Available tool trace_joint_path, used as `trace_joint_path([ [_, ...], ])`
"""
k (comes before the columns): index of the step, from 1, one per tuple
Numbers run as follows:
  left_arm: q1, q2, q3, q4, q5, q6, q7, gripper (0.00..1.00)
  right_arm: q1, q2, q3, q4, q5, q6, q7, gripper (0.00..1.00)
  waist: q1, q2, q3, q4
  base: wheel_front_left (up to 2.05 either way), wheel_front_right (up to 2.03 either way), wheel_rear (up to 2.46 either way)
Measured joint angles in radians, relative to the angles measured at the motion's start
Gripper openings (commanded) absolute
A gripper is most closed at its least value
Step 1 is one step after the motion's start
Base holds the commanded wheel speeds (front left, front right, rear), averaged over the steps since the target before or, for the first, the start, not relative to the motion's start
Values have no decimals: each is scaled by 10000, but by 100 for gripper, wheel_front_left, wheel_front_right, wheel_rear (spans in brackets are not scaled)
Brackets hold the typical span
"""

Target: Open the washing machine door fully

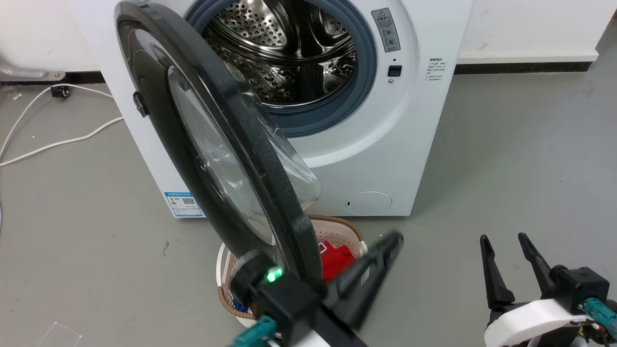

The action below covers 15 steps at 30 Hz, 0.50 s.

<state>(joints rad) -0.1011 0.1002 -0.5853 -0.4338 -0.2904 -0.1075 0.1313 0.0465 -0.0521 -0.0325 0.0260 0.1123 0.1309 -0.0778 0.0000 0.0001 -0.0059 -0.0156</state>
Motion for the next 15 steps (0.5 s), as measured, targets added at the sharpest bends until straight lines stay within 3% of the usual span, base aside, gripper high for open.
trace_joint_path([
  [7,815,234,-817,1076,-477,-71,412,0,8,0,0,-12,8,0,86,100,0,0,127,-4,0,0,0],
  [15,193,138,-150,2713,-259,316,-207,0,-132,0,98,0,-67,0,125,100,0,0,422,-52,0,0,0],
])
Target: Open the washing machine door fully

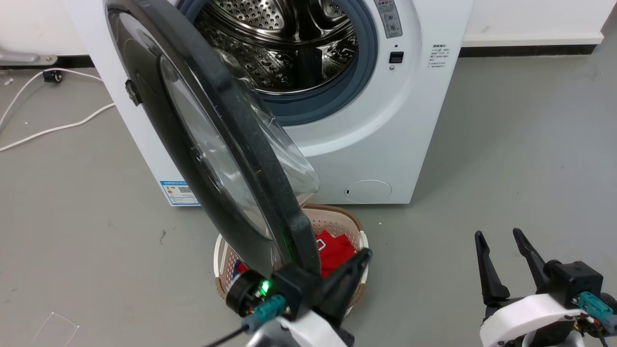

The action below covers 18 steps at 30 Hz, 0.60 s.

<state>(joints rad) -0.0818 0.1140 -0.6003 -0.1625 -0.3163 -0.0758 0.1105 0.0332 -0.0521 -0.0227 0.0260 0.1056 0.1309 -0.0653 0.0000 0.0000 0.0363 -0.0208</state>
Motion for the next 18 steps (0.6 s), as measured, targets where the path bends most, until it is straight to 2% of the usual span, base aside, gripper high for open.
trace_joint_path([
  [8,-576,-151,591,1158,36,510,-360,0,-133,2,136,140,2,0,-21,100,0,0,41,-142,0,0,0],
  [18,-476,-6,769,1396,-82,769,-268,0,-122,2,-10,148,10,0,-56,100,0,0,6,31,0,0,0],
])
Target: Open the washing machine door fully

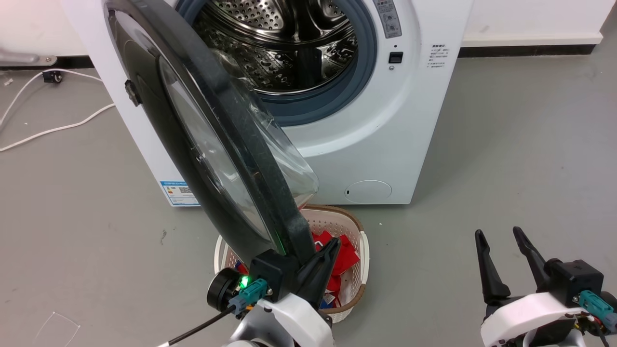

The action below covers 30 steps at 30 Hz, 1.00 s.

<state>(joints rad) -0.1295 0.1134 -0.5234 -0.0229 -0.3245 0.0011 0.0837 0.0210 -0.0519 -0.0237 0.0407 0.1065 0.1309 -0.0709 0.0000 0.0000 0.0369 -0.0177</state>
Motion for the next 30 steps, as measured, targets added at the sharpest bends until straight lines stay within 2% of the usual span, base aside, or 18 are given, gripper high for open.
trace_joint_path([
  [11,449,347,17,-445,50,196,88,0,137,0,-295,-163,-6,0,31,100,-1,0,-66,527,0,0,0],
  [23,1089,663,435,-1440,136,949,-8,0,459,8,-606,-633,-104,0,205,100,0,0,-70,1492,0,0,0],
  [30,1556,727,1024,-2000,86,1563,-268,0,633,8,-849,-986,-107,0,341,100,-1,0,-33,2145,0,0,0],
])
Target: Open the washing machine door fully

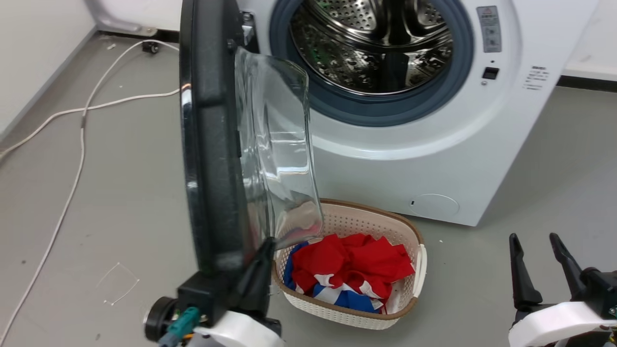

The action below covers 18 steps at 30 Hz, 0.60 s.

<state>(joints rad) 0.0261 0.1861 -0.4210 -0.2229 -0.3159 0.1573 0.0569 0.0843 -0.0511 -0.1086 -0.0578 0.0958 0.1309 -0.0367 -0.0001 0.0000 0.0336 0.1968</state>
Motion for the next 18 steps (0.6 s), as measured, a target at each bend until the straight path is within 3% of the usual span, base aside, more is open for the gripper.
trace_joint_path([
  [7,369,324,1438,-196,-330,771,-476,0,82,0,-146,-439,15,0,153,100,0,0,141,460,0,0,0],
  [18,-84,1162,3906,606,-1289,978,-1398,0,-62,0,-84,-821,-98,0,430,100,1,0,777,488,0,0,0],
])
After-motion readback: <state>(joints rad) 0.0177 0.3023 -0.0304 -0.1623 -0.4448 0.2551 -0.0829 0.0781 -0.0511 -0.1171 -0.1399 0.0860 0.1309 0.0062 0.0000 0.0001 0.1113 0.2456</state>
